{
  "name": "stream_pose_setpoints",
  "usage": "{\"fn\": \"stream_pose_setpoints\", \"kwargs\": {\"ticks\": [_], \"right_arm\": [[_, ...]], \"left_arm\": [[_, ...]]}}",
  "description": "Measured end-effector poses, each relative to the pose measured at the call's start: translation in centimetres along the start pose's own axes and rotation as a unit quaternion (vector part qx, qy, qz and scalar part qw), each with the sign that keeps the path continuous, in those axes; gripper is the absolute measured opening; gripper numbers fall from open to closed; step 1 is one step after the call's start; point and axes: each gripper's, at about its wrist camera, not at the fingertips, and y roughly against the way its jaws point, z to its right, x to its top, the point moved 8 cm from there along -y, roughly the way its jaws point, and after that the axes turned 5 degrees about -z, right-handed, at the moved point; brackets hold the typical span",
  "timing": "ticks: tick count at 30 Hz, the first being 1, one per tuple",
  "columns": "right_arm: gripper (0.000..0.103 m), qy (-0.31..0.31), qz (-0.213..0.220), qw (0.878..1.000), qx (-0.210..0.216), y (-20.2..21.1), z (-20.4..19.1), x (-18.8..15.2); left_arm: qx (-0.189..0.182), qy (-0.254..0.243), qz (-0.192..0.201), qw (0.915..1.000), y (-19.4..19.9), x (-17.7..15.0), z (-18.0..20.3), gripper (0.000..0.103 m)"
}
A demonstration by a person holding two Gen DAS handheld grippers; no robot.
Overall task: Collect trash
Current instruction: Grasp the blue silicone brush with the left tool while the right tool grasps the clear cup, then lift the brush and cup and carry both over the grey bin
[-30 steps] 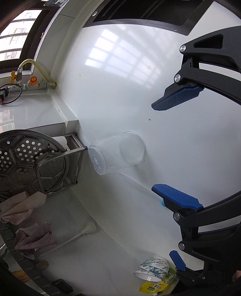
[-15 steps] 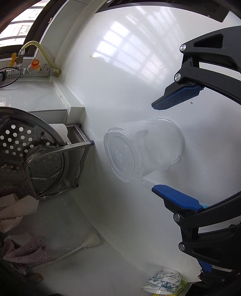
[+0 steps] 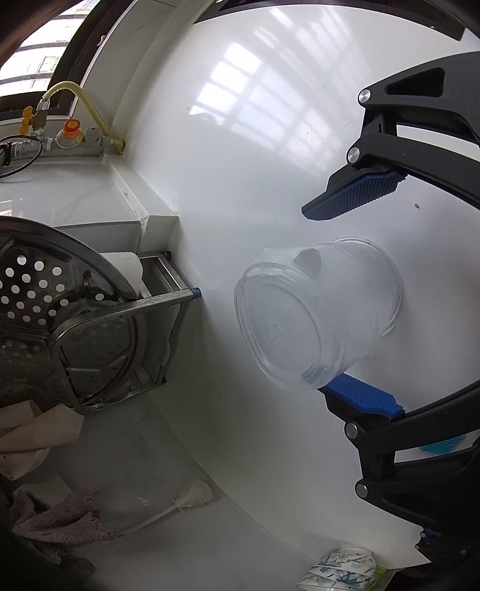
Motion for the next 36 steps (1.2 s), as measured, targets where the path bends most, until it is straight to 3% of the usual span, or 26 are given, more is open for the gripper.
{"fn": "stream_pose_setpoints", "kwargs": {"ticks": [2, 15, 18, 22, 24, 25, 26, 36], "right_arm": [[0.061, 0.003, -0.002, 1.0, -0.003, 0.1, 0.2, -0.1], [0.06, -0.015, 0.013, 1.0, -0.002, 2.1, 2.0, -0.7], [0.06, -0.017, 0.016, 1.0, -0.001, 2.7, 2.1, -0.8], [0.06, -0.024, 0.017, 1.0, 0.002, 3.4, 2.3, -1.2], [0.06, -0.026, 0.017, 1.0, 0.002, 3.7, 2.4, -1.4], [0.06, -0.026, 0.017, 1.0, 0.002, 3.9, 2.4, -1.6], [0.06, -0.027, 0.016, 1.0, 0.002, 4.0, 2.5, -1.8], [0.06, -0.038, 0.017, 0.999, 0.015, 6.9, 2.5, -3.3]], "left_arm": [[0.002, 0.001, -0.001, 1.0, -0.4, 0.3, 0.2, 0.096], [0.039, -0.046, 0.007, 0.9982, -2.0, 1.2, 1.7, 0.092], [0.058, -0.062, 0.014, 0.9963, -1.9, 1.4, 1.9, 0.078], [0.055, -0.07, 0.021, 0.9958, -1.6, 1.4, 2.4, 0.061], [0.052, -0.075, 0.025, 0.9955, -1.5, 1.3, 2.9, 0.049], [0.05, -0.078, 0.026, 0.9953, -1.4, 1.2, 3.1, 0.034], [0.049, -0.081, 0.025, 0.9952, -1.4, 1.2, 3.4, 0.028], [0.026, -0.068, 0.009, 0.9973, -0.1, 0.5, 3.2, 0.027]]}}
